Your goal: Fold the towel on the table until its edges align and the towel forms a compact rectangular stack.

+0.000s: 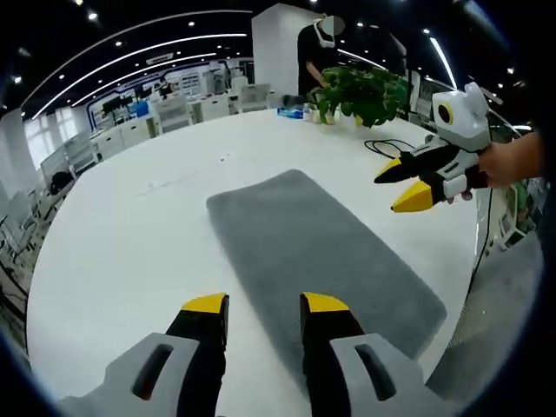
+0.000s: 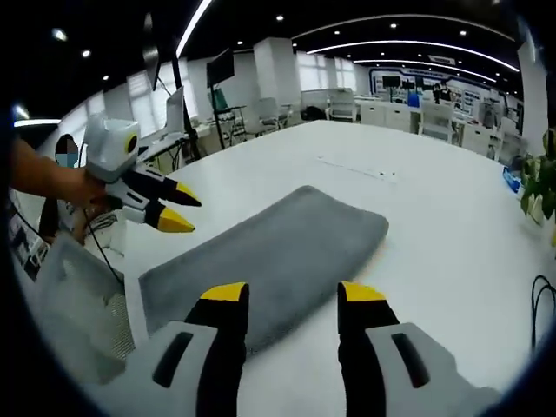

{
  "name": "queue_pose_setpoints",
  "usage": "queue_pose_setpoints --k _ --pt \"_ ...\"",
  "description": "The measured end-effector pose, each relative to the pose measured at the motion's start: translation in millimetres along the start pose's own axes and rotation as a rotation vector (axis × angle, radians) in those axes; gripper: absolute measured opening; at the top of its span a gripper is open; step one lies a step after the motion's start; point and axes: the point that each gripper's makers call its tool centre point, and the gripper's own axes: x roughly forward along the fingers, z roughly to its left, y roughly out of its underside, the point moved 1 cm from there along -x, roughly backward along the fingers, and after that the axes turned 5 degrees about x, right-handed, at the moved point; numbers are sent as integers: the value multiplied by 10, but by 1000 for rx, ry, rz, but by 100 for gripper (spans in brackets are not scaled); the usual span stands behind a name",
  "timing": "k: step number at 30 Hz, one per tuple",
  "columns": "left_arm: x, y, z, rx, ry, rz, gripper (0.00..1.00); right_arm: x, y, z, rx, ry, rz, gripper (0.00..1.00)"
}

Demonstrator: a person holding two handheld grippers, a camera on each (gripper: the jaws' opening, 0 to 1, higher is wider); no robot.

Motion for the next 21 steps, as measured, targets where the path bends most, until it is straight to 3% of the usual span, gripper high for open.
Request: queue_pose_setpoints --k 21 --pt "143 192 -78 40 55 61 28 144 335 117 -12 9 89 35"
